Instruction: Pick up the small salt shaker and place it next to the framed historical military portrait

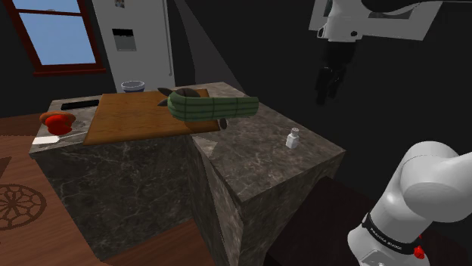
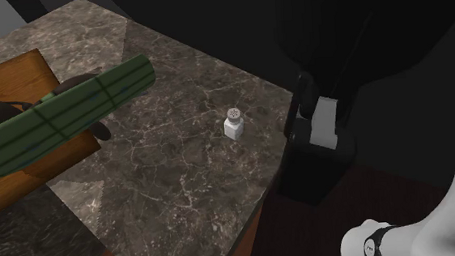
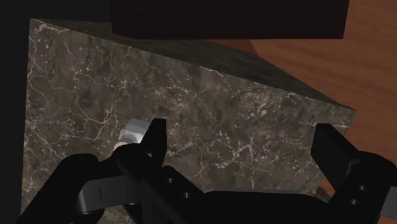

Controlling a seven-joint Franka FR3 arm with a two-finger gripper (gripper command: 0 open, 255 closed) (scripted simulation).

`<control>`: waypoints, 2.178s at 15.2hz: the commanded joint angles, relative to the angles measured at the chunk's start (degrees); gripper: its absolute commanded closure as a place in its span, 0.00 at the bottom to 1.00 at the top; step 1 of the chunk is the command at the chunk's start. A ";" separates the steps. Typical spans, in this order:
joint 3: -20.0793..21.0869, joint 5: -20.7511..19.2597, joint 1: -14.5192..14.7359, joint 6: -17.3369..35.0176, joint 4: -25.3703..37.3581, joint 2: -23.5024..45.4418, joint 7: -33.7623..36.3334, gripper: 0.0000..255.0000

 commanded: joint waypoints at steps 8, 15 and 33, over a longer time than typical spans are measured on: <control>-2.24 -3.72 -3.14 15.38 -9.24 3.48 1.09 0.00; -4.96 -7.65 -6.68 31.74 -14.72 11.55 2.79 0.00; -8.67 -12.39 -10.92 55.83 -17.85 29.43 5.54 0.00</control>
